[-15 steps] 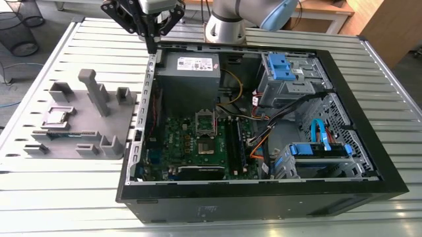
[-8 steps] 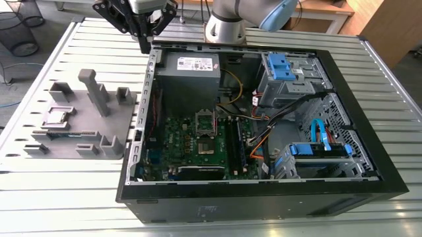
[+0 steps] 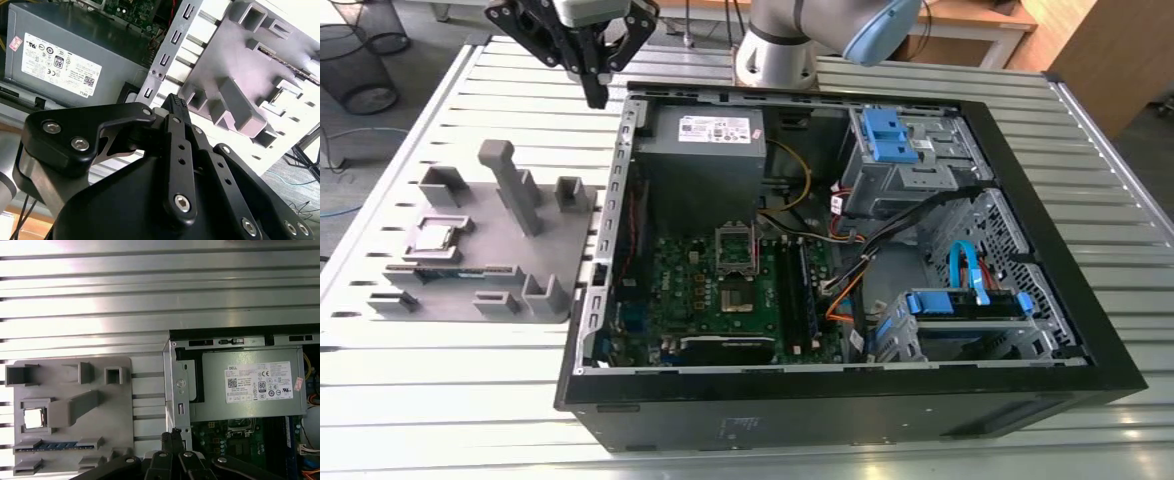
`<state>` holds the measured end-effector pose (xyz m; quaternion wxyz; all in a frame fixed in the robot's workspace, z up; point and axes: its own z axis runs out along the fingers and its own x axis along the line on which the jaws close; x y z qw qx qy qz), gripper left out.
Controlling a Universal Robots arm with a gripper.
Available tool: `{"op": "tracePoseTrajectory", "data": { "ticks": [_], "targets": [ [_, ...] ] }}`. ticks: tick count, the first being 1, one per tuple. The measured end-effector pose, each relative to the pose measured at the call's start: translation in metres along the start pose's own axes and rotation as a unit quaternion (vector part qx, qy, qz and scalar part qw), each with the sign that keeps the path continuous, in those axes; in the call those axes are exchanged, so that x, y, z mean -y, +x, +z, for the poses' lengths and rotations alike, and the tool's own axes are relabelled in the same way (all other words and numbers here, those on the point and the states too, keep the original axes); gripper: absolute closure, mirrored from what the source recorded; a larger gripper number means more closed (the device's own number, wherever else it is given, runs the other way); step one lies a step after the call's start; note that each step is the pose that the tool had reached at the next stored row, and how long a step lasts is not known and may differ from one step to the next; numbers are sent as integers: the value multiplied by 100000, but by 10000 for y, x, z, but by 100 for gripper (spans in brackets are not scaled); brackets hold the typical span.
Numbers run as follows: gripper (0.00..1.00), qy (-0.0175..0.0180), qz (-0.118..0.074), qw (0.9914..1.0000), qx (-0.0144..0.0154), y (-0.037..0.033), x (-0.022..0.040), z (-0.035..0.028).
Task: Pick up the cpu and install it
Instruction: 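Reach for the cpu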
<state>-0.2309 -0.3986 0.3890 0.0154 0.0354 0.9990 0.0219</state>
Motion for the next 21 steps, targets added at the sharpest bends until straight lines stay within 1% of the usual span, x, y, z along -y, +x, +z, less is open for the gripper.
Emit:
{"op": "tracePoseTrajectory", "data": {
  "ticks": [21],
  "targets": [
    [89,-4,2,100000,3,405,29,-1]
  ]
}}
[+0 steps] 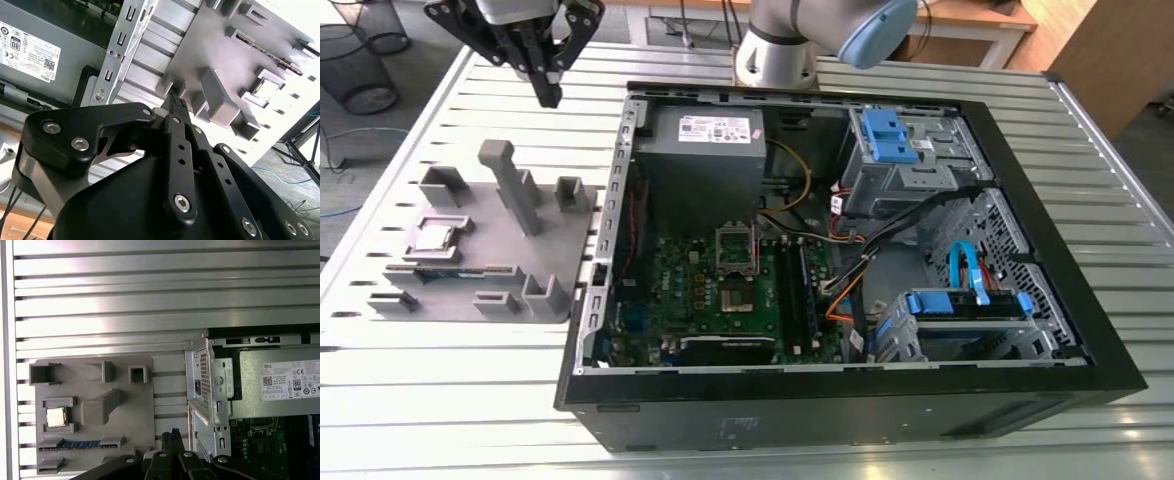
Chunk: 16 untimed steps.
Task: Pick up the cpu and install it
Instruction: 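Reach for the cpu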
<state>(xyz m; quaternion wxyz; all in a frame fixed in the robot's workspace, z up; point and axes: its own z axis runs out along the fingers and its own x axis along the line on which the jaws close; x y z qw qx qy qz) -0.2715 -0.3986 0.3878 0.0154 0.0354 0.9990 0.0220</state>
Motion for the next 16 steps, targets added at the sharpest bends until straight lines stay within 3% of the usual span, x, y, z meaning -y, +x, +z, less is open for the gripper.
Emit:
{"op": "tracePoseTrajectory", "data": {
  "ticks": [16],
  "targets": [
    [89,1,-2,100000,0,336,24,-1]
  ]
}}
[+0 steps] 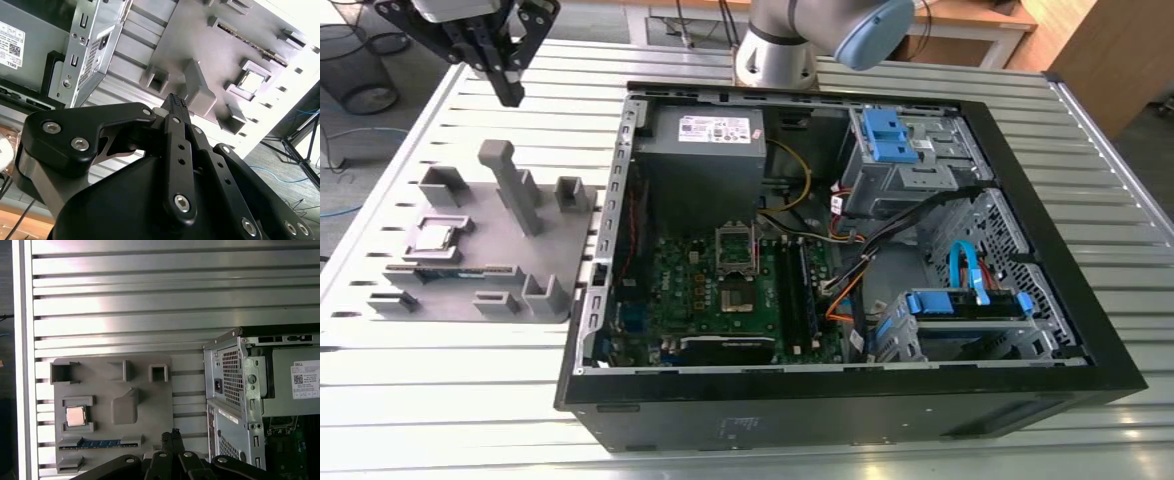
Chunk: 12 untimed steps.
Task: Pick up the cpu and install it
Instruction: 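Reach for the cpu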
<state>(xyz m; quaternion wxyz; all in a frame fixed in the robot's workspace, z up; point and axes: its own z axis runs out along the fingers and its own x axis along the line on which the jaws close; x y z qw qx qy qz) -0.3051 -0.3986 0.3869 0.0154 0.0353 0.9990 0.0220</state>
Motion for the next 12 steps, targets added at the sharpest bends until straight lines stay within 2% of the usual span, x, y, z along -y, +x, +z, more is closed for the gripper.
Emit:
{"op": "tracePoseTrajectory", "data": {
  "ticks": [12],
  "targets": [
    [89,0,1,100000,-1,240,17,0]
  ]
}}
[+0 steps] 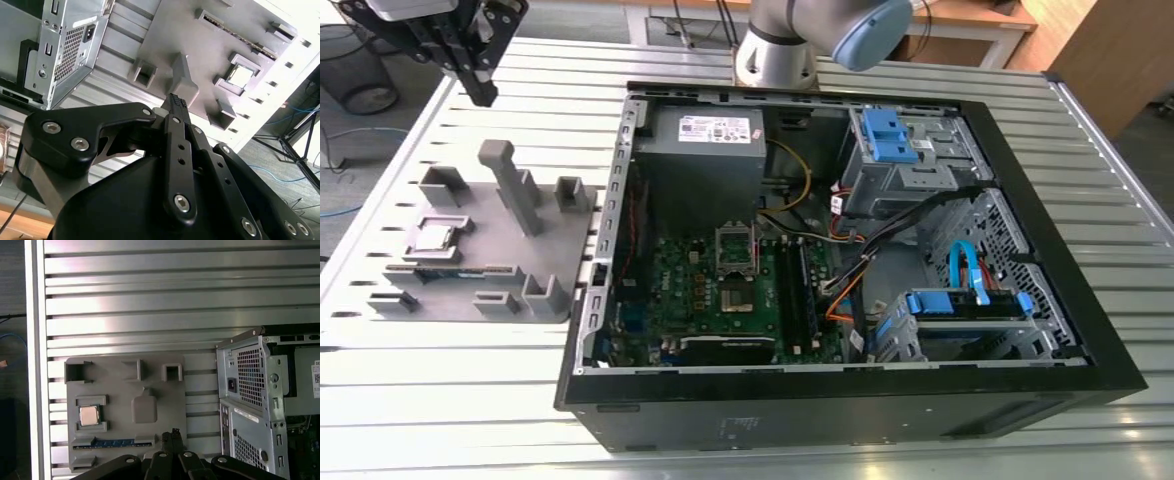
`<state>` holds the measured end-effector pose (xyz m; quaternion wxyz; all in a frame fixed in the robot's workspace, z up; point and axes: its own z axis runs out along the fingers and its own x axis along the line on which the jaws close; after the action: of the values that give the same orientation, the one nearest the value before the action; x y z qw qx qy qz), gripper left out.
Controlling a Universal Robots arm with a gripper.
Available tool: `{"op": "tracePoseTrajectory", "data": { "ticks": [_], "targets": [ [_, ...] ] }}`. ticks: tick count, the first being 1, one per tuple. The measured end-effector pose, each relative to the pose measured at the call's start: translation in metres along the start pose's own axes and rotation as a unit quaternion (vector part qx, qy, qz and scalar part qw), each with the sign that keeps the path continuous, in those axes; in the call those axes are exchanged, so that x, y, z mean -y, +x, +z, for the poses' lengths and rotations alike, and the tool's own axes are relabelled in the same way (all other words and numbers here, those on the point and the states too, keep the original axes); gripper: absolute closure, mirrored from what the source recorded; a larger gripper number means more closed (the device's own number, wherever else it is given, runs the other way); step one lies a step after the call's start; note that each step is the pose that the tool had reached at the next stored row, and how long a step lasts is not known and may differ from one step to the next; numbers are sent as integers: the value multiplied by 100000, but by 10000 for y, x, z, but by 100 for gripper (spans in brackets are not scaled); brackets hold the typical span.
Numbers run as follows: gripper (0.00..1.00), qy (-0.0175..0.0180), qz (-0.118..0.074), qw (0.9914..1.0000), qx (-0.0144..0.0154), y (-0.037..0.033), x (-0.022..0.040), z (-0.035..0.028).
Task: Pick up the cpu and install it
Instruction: 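Reach for the cpu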
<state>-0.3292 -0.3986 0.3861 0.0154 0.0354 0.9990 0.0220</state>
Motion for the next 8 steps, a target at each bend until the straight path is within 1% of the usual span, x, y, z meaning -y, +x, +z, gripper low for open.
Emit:
{"op": "tracePoseTrajectory", "data": {
  "ticks": [8],
  "targets": [
    [89,0,4,100000,3,150,11,0]
  ]
}}
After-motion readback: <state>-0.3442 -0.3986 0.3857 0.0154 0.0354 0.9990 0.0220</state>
